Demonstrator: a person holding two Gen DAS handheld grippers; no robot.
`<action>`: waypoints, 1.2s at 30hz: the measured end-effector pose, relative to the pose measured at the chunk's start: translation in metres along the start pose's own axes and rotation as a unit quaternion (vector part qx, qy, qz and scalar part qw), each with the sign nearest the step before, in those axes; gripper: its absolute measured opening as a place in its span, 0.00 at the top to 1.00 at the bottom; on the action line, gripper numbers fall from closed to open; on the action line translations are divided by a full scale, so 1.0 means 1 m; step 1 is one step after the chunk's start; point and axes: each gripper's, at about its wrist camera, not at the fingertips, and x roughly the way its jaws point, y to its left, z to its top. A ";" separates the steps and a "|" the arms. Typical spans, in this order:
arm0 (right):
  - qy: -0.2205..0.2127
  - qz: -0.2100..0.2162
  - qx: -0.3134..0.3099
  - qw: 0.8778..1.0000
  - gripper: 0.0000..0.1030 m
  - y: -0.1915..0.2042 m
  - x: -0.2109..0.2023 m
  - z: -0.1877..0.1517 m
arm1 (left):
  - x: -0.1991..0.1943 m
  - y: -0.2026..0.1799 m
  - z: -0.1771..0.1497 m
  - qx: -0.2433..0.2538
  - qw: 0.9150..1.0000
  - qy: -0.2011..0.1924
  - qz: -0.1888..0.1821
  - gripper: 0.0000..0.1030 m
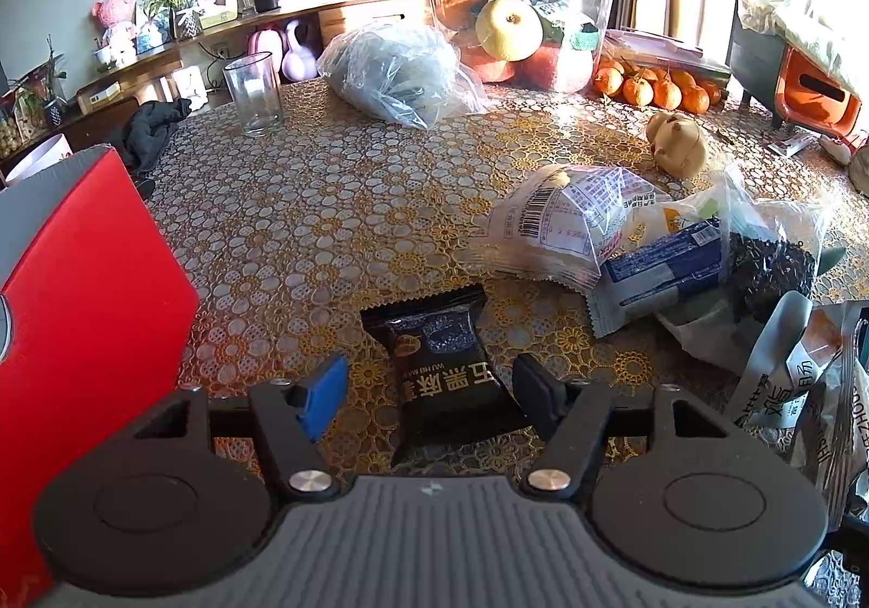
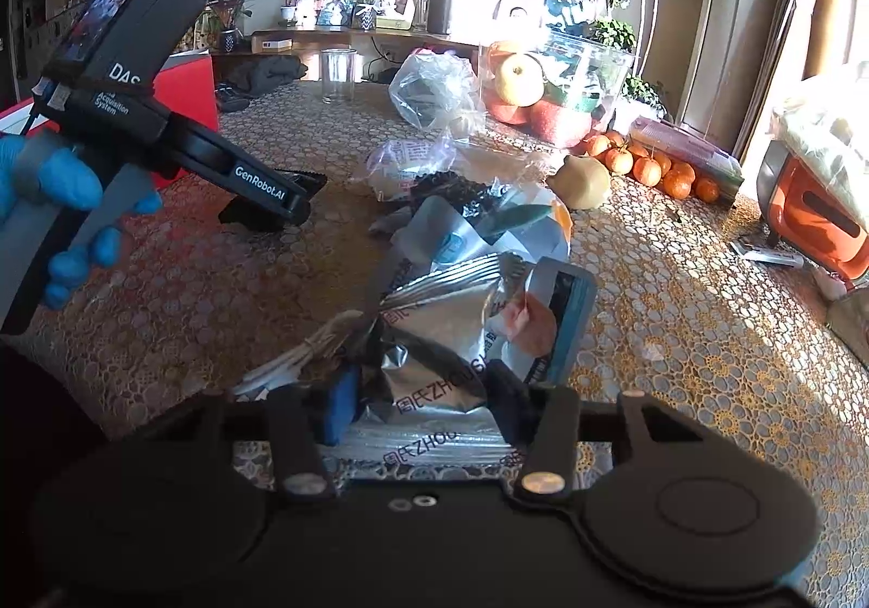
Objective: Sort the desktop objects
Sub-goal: 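Close the left tool on the black packet while the right tool grips the silver foil packet, then carry the black packet with the left tool while the right tool carries the foil packet to the box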
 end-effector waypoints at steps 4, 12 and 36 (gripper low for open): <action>0.003 -0.002 0.005 1.000 0.53 0.000 -0.002 0.000 | 0.001 0.000 0.000 -0.002 1.000 0.004 -0.004 0.55; 0.004 -0.006 0.019 1.000 0.55 -0.003 -0.006 0.002 | -0.002 0.001 0.000 -0.001 1.000 -0.003 0.000 0.66; -0.013 -0.024 0.045 0.999 0.55 0.005 -0.040 0.019 | -0.077 0.013 -0.007 -0.020 0.999 -0.027 -0.020 0.66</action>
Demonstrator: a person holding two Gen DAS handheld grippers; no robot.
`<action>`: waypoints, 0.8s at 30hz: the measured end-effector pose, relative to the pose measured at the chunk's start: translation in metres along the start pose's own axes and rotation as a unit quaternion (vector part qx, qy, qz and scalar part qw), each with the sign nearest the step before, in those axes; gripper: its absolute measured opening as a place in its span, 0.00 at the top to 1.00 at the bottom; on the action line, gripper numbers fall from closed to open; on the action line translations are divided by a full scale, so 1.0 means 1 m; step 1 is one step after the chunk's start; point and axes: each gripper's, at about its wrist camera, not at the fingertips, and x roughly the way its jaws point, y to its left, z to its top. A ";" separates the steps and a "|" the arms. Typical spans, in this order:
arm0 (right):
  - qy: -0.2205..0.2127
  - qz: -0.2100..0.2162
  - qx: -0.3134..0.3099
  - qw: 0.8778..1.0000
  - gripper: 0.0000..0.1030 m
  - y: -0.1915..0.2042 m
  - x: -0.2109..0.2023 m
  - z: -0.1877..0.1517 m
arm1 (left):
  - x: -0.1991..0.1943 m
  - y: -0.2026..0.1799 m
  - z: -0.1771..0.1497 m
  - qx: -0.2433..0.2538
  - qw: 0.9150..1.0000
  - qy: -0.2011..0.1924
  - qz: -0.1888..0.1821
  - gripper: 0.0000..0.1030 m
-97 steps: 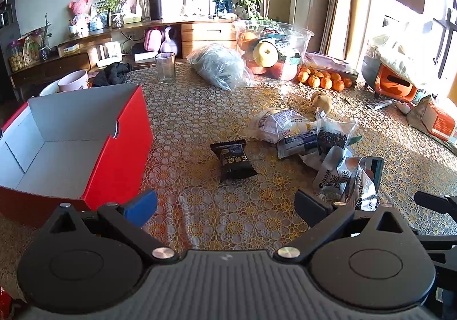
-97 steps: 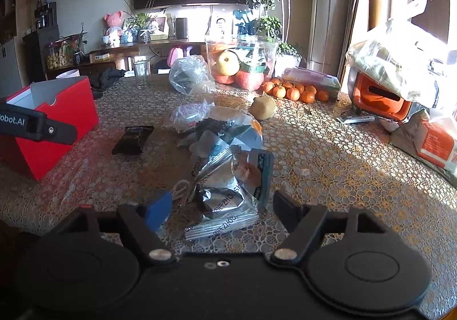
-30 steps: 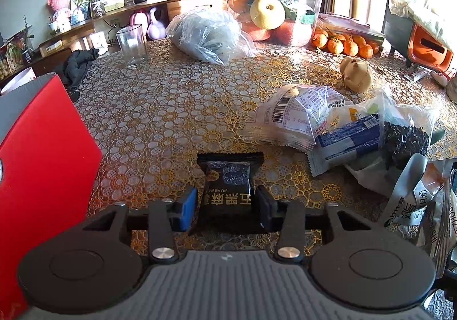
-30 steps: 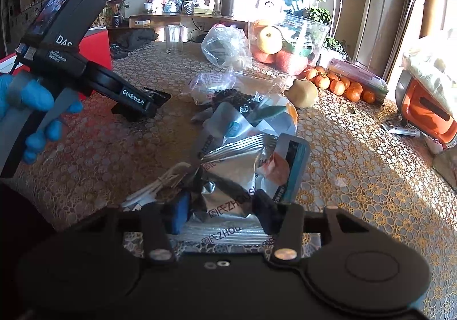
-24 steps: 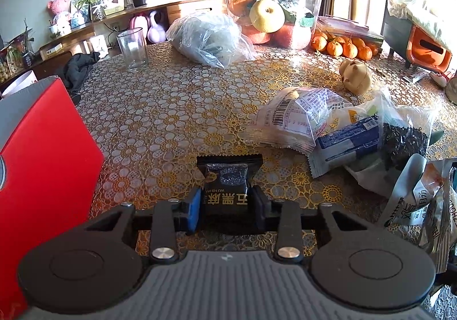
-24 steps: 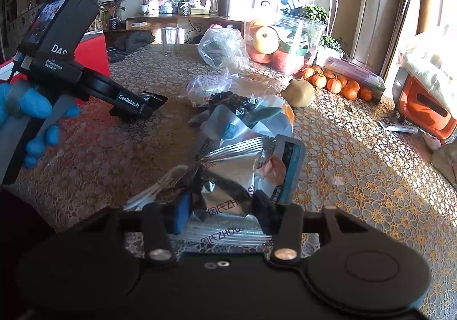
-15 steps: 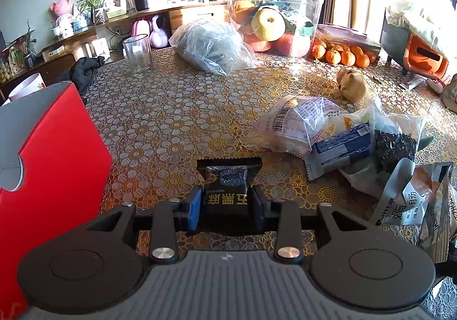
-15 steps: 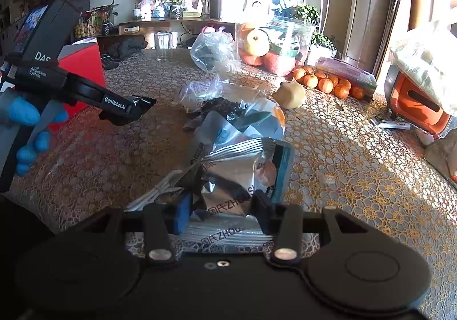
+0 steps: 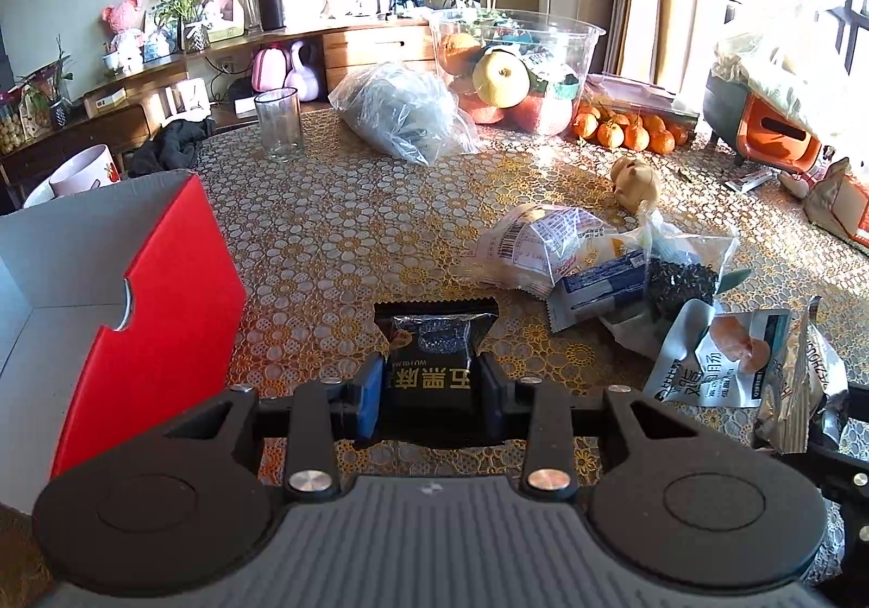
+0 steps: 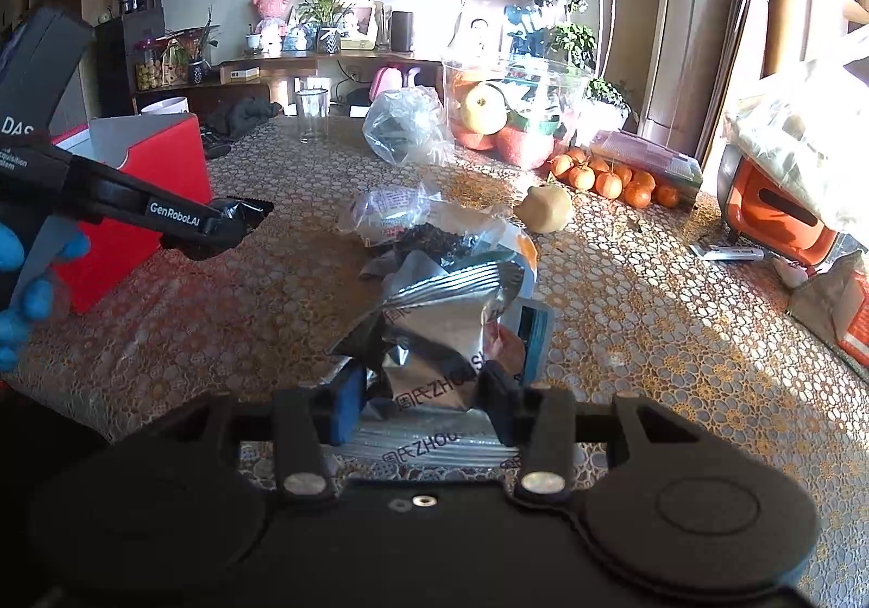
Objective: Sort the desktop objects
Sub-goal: 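Carry the black packet with the left tool while the right tool carries the foil packet to the box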
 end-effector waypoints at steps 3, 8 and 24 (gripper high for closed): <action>-0.001 -0.004 0.000 1.000 0.55 0.006 -0.006 0.004 | -0.015 0.004 0.001 -0.003 1.000 -0.006 -0.004 0.66; -0.011 -0.002 -0.003 1.000 0.55 0.016 -0.018 0.011 | -0.041 0.014 0.002 -0.012 1.000 -0.015 -0.013 0.66; -0.034 0.048 -0.019 0.998 0.55 0.067 -0.040 0.043 | -0.104 0.057 -0.004 -0.034 0.998 -0.035 -0.028 0.66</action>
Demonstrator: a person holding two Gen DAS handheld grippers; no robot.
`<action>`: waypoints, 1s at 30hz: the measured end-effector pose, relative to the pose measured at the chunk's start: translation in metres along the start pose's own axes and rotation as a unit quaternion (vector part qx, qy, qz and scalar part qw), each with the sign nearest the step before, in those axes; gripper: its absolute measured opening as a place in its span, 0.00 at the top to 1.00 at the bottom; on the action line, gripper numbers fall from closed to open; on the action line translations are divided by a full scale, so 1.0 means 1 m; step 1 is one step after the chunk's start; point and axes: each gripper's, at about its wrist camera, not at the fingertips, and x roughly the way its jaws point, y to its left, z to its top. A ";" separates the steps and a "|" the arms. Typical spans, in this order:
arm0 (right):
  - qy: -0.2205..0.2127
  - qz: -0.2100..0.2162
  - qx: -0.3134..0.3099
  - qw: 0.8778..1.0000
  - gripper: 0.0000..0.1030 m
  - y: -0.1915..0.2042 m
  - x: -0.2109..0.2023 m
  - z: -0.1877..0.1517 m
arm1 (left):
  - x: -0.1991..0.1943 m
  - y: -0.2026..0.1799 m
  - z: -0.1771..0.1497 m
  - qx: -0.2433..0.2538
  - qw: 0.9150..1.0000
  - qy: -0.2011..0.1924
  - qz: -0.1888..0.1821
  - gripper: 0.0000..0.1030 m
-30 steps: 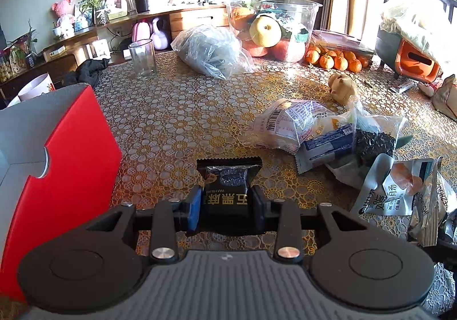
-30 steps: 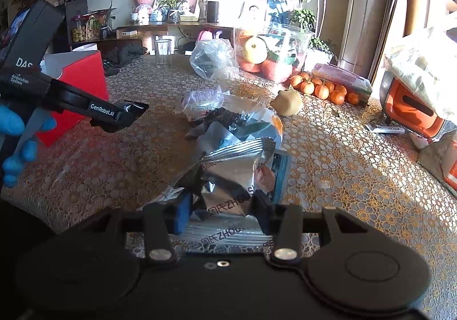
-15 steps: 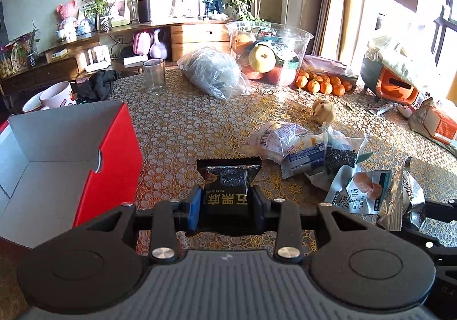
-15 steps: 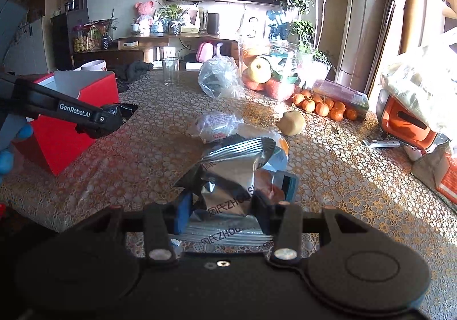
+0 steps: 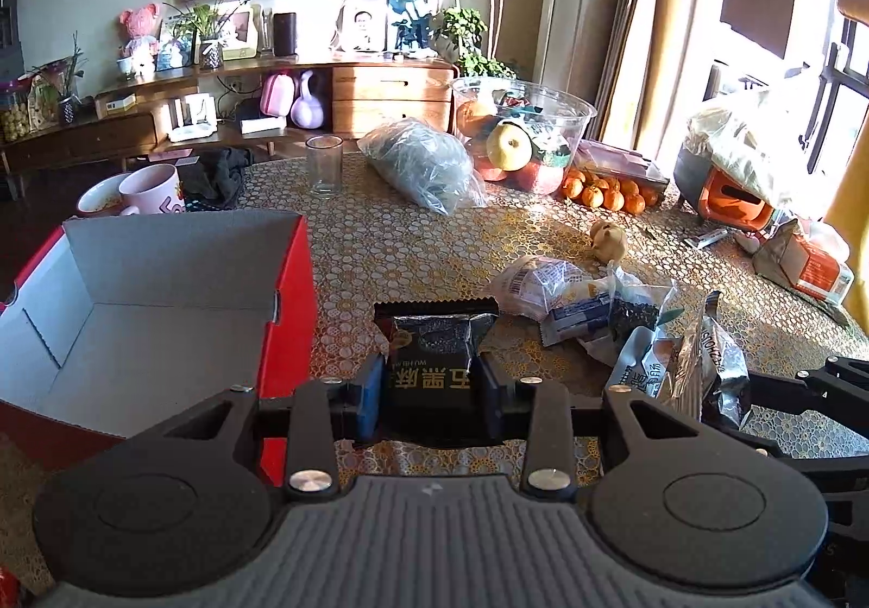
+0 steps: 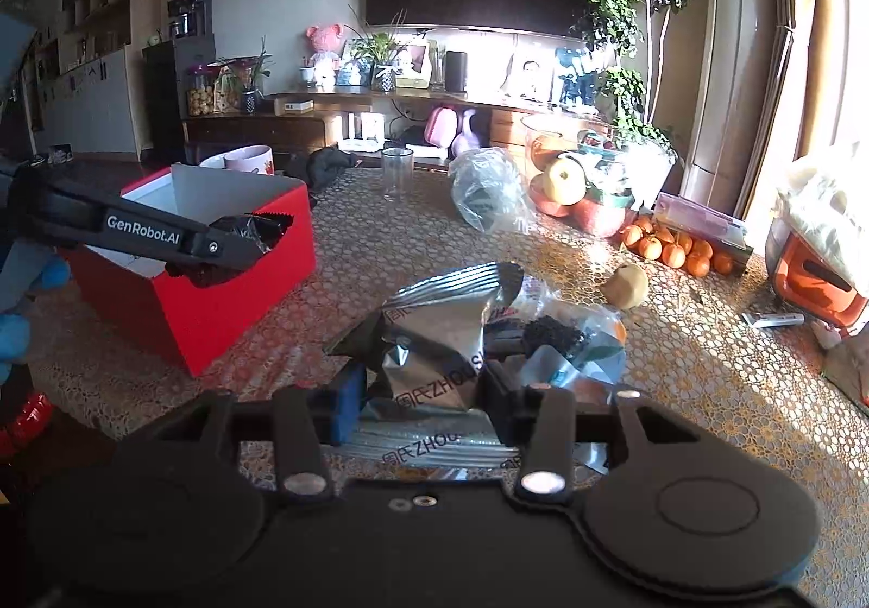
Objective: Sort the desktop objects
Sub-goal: 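Carry the black packet with the left tool while the right tool carries the foil packet to the box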
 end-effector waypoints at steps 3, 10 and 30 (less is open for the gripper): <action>-0.001 0.014 -0.001 1.000 0.55 0.010 0.001 0.007 | -0.007 0.010 -0.001 -0.003 1.000 0.000 0.005 0.66; -0.008 0.049 -0.025 0.998 0.55 0.037 0.007 0.026 | -0.025 0.038 -0.003 -0.023 1.000 -0.007 0.011 0.66; 0.011 0.151 -0.063 0.987 0.55 0.102 0.058 0.085 | -0.042 0.125 0.004 -0.037 0.995 -0.018 0.089 0.66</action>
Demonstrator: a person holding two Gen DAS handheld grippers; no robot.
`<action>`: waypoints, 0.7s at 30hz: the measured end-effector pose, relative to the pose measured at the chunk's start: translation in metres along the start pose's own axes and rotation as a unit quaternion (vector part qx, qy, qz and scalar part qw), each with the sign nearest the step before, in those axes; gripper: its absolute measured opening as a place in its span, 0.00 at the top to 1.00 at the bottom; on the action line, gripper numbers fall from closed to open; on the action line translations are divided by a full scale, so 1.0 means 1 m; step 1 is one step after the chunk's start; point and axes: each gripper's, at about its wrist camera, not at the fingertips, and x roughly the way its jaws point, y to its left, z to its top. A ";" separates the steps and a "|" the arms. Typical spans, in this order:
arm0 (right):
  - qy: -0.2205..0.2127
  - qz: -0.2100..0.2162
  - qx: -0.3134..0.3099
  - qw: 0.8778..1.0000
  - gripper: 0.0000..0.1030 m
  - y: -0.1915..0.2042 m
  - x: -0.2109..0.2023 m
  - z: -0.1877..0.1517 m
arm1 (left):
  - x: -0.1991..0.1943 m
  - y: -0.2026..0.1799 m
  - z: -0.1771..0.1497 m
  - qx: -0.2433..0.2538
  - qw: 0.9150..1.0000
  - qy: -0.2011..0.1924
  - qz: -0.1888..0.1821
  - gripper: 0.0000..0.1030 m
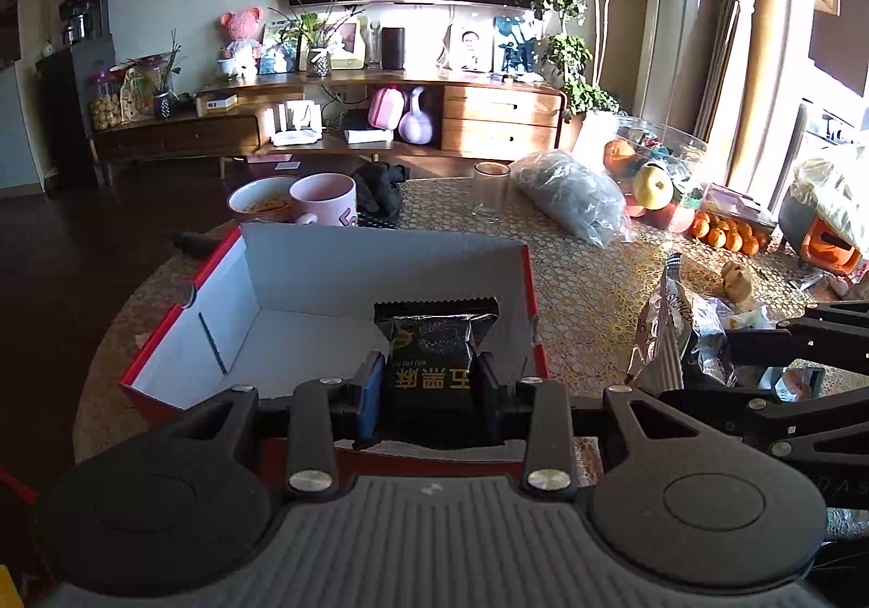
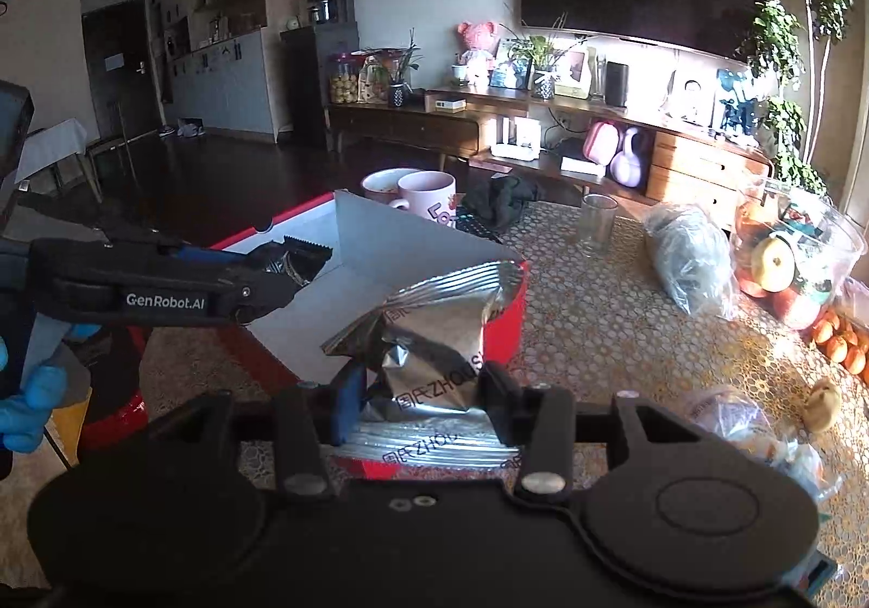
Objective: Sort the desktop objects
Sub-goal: 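Carry the black packet with the left tool while the right tool carries the foil packet to the box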
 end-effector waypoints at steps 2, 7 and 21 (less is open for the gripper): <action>0.002 0.007 -0.003 1.000 0.55 0.003 0.007 0.006 | 0.001 0.008 0.002 -0.001 1.000 0.000 0.008 0.66; 0.007 0.025 0.001 1.000 0.55 0.008 0.028 0.022 | 0.009 0.030 0.009 -0.007 1.000 0.006 0.027 0.66; 0.028 0.046 -0.030 0.998 0.55 0.029 0.081 0.047 | 0.049 0.069 0.027 0.009 0.998 0.030 0.051 0.66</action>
